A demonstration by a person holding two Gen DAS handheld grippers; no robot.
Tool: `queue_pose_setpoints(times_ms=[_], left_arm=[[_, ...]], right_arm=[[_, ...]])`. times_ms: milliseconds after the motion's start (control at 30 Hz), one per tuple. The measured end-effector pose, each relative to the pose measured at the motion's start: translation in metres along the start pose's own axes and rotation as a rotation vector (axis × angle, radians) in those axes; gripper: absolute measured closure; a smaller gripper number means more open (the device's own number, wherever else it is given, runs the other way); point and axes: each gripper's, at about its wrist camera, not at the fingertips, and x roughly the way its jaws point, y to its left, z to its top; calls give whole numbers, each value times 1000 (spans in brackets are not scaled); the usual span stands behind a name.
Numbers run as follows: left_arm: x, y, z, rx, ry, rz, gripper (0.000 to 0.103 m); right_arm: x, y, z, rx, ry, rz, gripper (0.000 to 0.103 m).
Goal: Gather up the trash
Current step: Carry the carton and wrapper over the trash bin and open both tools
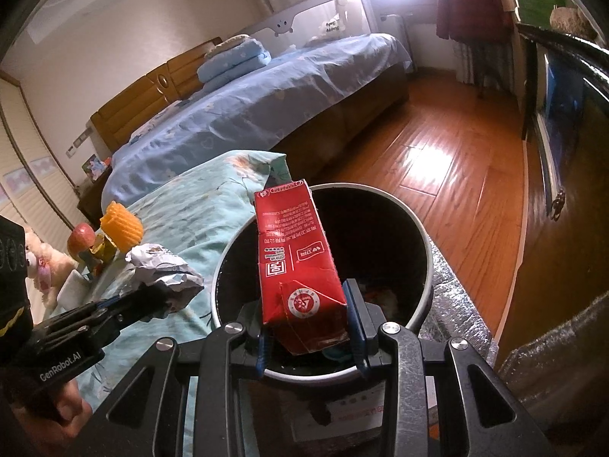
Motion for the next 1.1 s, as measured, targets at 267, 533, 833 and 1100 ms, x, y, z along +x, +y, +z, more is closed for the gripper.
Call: queue_pose_setpoints(times_ms=[267,533,833,1100], left_arm=[[14,-7,9,17,11,7,88],[24,-12,15,24,17,7,88],[30,-15,18,34,24,13,88],[34,-17,20,37,32,14,87]], right_arm=[[6,-4,3,4,6,-4,70],[9,-8,6,3,8,-8,70],[16,-14,13,11,19,-20,70],[19,-18,17,21,29,-22,69]])
